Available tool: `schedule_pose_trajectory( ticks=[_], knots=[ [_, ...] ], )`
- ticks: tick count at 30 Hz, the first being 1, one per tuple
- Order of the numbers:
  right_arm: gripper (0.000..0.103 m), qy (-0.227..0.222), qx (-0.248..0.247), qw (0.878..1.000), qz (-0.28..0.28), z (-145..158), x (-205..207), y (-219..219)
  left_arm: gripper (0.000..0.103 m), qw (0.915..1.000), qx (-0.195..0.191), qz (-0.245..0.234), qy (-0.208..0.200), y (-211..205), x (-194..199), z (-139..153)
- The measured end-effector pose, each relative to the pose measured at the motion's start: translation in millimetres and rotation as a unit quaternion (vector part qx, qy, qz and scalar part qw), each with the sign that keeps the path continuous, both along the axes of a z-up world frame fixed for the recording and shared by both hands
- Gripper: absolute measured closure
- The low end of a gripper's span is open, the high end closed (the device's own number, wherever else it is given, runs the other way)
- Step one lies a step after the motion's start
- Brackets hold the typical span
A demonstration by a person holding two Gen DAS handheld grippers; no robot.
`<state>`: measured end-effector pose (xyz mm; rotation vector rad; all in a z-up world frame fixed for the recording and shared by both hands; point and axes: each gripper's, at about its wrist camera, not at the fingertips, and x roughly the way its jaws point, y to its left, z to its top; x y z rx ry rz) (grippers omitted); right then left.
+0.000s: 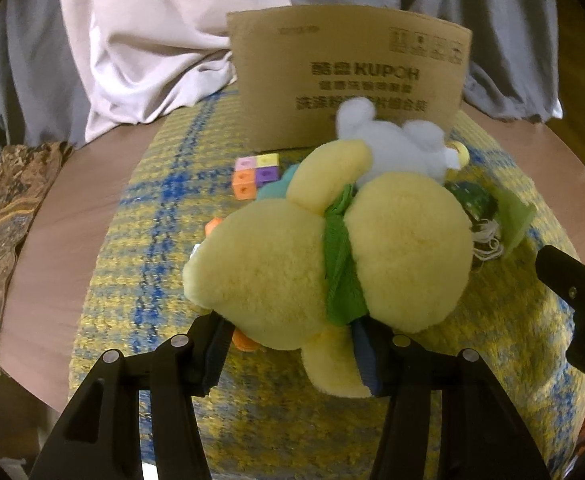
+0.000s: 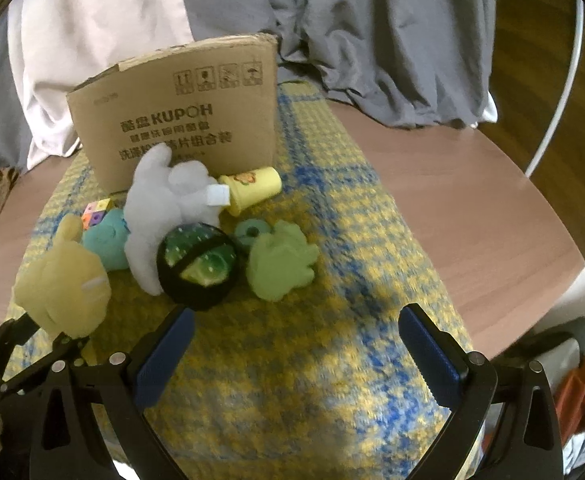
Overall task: Organize objects
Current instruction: 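Lift the duck with the left gripper while the right gripper grasps the green plush frog, then carry the duck and the frog in both grippers over the cardboard box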
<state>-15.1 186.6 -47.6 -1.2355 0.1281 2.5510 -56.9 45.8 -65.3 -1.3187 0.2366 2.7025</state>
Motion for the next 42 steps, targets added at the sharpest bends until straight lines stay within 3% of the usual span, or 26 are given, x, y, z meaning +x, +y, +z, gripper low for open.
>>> schedule_pose_trajectory(
  ticks=[9,15,26,31,42],
  knots=[
    [0.001,-0.019,0.019,0.999,-0.026,-10,-22,17,0.05,0.9999,-0.004,0.008,0.007,11,-3,0],
    [0.001,-0.028,0.02,0.999,-0.015,-22,-39,22,0.05,0.9998,0.0,0.011,0.014,23,-8,2],
    [0.027,-0.026,-0.054,0.998,0.006,-42,-61,40,0.05,0.9997,-0.005,0.019,0.016,27,-17,1],
    [0.052,-0.019,-0.081,0.996,0.033,-44,-61,36,0.05,0.9997,-0.008,0.017,0.014,28,-18,-1],
    [0.052,0.002,-0.087,0.996,0.032,-29,-47,31,0.05,0.9995,-0.005,0.021,0.024,22,-12,10]
  ],
)
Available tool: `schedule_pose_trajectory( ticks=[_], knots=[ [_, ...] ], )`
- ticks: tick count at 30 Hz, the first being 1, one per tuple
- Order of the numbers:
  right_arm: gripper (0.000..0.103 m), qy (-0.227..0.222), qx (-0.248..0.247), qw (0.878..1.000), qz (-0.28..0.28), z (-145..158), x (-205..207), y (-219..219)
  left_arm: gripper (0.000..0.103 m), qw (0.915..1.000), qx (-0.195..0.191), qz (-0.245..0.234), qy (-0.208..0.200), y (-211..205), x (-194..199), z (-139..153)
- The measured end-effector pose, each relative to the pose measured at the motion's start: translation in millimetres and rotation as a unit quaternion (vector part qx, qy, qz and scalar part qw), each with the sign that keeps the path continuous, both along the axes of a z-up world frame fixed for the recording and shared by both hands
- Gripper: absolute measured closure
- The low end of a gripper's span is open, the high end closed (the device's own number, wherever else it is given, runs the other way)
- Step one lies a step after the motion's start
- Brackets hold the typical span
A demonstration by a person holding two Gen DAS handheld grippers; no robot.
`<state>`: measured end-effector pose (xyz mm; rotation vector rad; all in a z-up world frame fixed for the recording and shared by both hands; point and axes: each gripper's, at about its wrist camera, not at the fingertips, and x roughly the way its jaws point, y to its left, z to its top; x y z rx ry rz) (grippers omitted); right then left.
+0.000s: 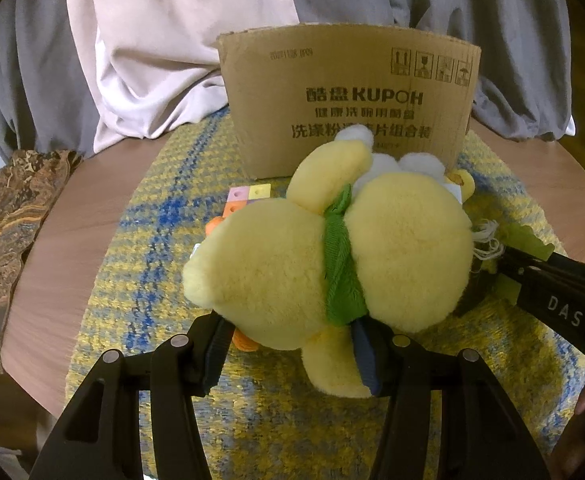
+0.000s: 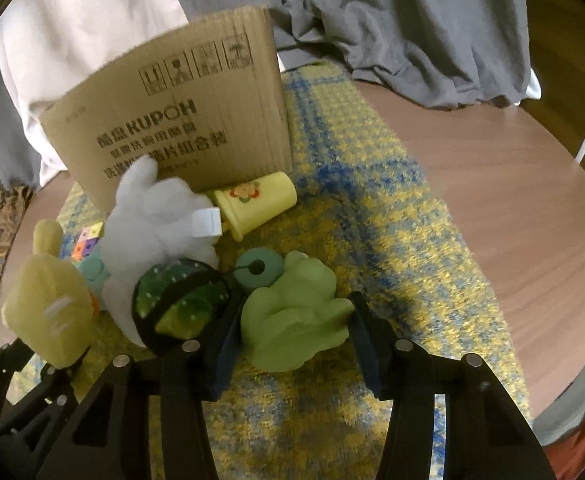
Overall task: Organize objects
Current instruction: 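Carry the duck and the frog in both grippers over the cardboard box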
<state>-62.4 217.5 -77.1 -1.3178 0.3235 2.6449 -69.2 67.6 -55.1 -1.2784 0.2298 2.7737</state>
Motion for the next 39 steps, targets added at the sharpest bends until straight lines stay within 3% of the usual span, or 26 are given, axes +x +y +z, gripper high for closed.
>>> schedule_pose_trajectory(
  ticks=[24,39],
  knots=[
    [0.052,0.095,0.042,0.995,0.011,99,30,-21,0.05,0.9975,0.029,0.002,0.064,-14,-2,74],
    [0.052,0.132,0.061,0.989,0.019,146,18,-31,0.05,0.9935,0.05,0.004,0.102,-18,-25,114]
  ],
)
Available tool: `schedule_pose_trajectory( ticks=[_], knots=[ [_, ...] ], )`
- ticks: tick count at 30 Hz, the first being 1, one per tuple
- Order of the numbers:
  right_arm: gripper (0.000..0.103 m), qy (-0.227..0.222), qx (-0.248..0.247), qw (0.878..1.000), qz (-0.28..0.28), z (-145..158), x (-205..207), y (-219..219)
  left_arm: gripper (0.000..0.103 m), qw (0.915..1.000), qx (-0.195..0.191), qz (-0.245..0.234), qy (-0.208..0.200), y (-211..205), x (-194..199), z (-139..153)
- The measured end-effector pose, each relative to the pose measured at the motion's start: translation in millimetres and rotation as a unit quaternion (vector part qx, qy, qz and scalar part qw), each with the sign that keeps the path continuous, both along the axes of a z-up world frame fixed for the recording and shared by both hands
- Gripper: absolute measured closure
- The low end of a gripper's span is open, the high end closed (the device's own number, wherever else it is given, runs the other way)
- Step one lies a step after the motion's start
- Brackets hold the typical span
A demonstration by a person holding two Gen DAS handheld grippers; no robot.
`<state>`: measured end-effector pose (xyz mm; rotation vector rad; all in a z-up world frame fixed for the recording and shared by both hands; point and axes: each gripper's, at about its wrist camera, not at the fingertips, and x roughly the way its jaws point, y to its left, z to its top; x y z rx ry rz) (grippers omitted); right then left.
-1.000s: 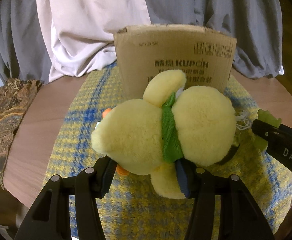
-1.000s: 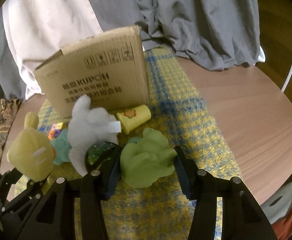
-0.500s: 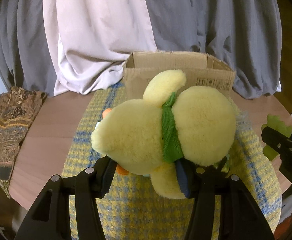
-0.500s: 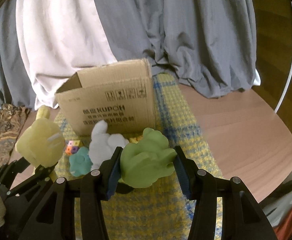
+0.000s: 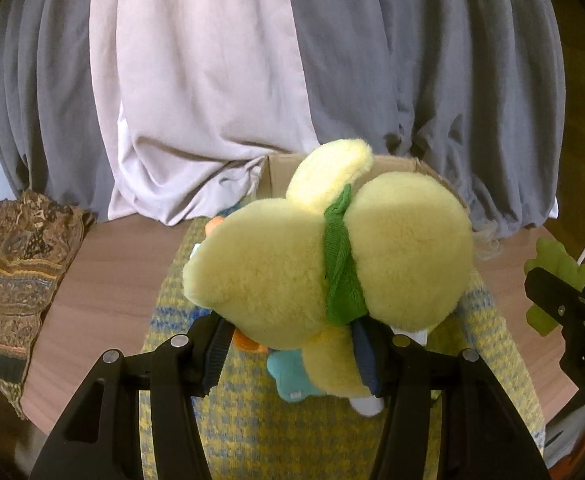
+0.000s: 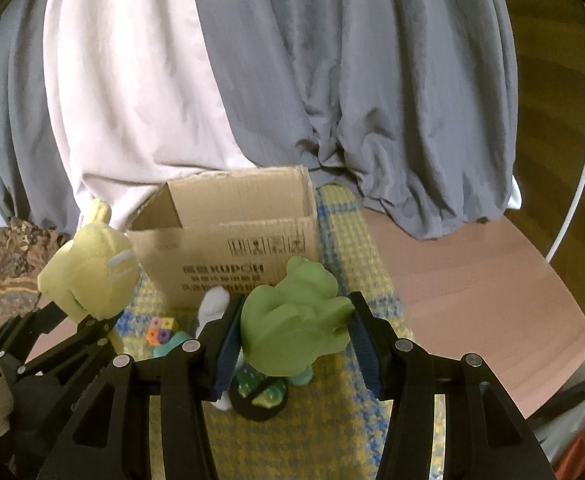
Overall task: Organize objects
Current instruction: 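Carry the duck and the frog in both grippers over the cardboard box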
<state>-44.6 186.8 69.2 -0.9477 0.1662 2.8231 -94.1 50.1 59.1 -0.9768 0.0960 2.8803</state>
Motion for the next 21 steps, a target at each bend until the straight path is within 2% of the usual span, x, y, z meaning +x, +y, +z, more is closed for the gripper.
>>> schedule_pose_trajectory(
  ticks=[11,21],
  knots=[
    [0.052,0.023,0.013,1.0,0.004,27,-18,-6,0.05,0.9997,0.01,0.001,0.024,0,-24,26],
    [0.052,0.033,0.0,0.999,0.007,51,-52,-2,0.05,0.9993,0.022,-0.008,0.029,-3,-52,48]
  ],
)
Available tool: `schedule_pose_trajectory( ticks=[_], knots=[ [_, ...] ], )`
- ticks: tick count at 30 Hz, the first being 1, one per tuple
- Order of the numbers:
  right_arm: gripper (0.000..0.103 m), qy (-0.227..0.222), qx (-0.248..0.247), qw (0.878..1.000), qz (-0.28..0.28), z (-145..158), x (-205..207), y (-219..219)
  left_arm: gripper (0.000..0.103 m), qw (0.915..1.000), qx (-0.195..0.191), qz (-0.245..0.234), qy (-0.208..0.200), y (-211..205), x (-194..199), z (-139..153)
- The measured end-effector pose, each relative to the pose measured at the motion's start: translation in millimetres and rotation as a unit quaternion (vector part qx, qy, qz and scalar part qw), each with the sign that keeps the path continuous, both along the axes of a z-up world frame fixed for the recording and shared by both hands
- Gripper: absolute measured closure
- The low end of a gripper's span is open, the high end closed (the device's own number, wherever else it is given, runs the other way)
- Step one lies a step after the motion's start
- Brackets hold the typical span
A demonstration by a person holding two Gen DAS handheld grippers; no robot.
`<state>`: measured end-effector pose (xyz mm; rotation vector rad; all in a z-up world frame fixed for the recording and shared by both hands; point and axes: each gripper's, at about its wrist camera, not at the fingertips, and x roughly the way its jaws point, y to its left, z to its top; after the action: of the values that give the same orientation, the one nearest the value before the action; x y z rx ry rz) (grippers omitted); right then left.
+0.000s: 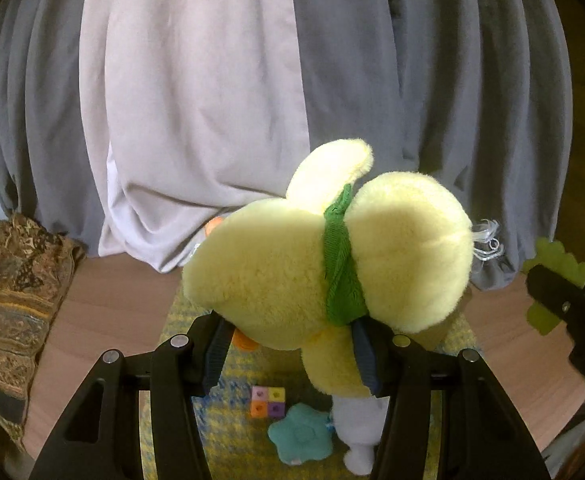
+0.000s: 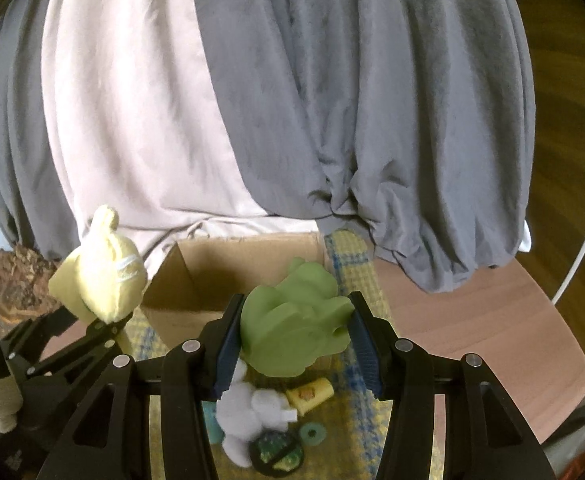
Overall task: Organize objects
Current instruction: 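Carry the duck and the frog in both grippers over the cardboard box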
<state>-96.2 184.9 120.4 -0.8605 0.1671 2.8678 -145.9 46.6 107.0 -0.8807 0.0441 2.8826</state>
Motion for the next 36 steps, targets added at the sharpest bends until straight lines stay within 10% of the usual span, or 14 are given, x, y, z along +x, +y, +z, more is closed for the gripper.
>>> schedule_pose_trajectory(
  ticks=[36],
  knots=[
    [0.052,-0.084,-0.035,0.996,-0.002,-6,-125,17,0.05,0.9974,0.01,-0.035,-0.062,7,-119,-1]
  ],
)
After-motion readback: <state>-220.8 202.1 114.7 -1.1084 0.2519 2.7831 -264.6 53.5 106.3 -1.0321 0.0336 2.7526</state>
